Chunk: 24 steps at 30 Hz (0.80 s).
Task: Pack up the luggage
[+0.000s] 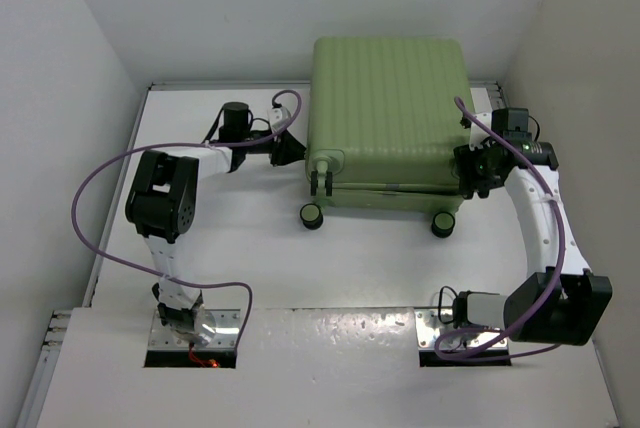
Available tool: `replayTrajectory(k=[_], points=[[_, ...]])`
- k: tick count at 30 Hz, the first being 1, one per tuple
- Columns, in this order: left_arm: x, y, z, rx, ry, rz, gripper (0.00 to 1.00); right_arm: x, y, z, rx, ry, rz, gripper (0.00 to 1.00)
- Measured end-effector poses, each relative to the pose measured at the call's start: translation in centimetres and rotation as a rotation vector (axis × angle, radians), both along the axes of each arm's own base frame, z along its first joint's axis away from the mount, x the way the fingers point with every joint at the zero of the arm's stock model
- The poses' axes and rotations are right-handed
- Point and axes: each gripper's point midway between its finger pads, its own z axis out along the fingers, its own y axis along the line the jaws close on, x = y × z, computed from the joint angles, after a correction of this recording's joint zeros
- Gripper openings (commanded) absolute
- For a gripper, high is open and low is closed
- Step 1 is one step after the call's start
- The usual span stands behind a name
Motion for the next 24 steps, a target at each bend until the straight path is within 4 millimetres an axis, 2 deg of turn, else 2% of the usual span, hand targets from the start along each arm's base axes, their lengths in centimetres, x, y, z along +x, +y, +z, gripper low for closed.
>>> replayTrajectory(k=[5, 6, 9, 11, 12, 14, 24], points=[[-0.3, -0.2, 0.2, -0.012, -0.001, -0.02, 0.13, 0.0, -0.1, 0.0, 0.0, 0.0, -0.002, 0.0], [-0.4, -0.2, 0.3, -0.013, -0.004, -0.026, 0.07, 0.0, -0.1, 0.0, 0.0, 0.0, -0.002, 0.0], [-0.6, -0.3, 0.3, -0.011, -0.025, -0.05, 0.03, 0.0, -0.2, 0.0, -0.004, -0.002, 0.0, 0.0], [-1.0, -0.3, 0.0, -0.001, -0.043, -0.082, 0.14, 0.0, -0.3, 0.0, -0.006, -0.002, 0.002, 0.0], [-1.3, -0.3, -0.1, 0.008, -0.049, -0.098, 0.27, 0.0, -0.3, 0.0, -0.006, -0.002, 0.003, 0.0], [-1.9, -0.3, -0.5, 0.019, -0.058, -0.131, 0.36, 0.0, -0.3, 0.0, -0.006, -0.002, 0.004, 0.0], [-3.5, -0.6, -1.6, 0.045, -0.074, -0.199, 0.62, 0.0, -0.3, 0.0, -0.006, -0.002, 0.004, 0.0]])
